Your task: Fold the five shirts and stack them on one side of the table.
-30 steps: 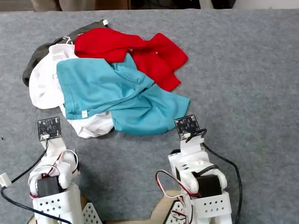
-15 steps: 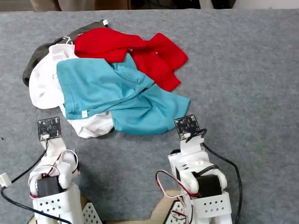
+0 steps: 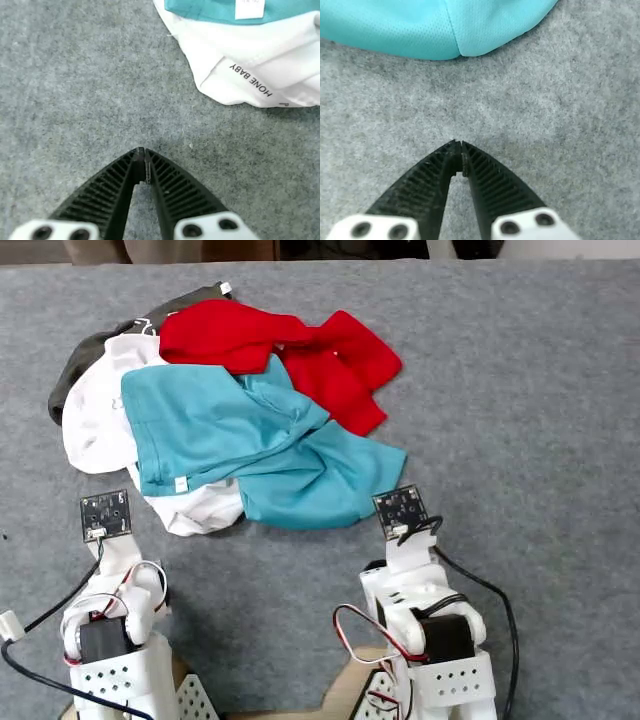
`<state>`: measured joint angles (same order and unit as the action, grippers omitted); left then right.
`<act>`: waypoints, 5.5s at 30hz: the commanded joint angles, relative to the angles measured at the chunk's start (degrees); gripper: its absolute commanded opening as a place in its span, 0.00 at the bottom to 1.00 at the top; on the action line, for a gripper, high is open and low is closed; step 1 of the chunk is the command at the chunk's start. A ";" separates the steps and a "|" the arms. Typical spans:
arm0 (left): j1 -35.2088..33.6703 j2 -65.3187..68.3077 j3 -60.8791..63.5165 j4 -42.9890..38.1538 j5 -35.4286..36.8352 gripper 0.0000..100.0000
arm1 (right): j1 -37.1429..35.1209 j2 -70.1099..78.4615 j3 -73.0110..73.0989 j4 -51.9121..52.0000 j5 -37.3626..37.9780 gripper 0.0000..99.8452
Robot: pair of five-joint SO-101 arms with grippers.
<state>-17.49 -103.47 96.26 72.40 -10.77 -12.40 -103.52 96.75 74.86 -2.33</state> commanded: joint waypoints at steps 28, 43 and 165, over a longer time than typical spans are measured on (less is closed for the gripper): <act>0.44 -0.13 0.70 0.18 -0.35 0.02 | -0.22 -4.97 0.04 0.26 0.53 0.00; 0.44 -0.13 0.70 0.18 -0.35 0.02 | -0.22 -4.97 0.04 0.26 0.53 0.00; 3.08 73.98 -35.78 -47.30 34.46 0.37 | -14.37 166.73 -181.05 24.97 2.29 0.01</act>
<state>-15.03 -29.45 62.77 25.45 23.43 -28.84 63.34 -75.65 97.89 -2.59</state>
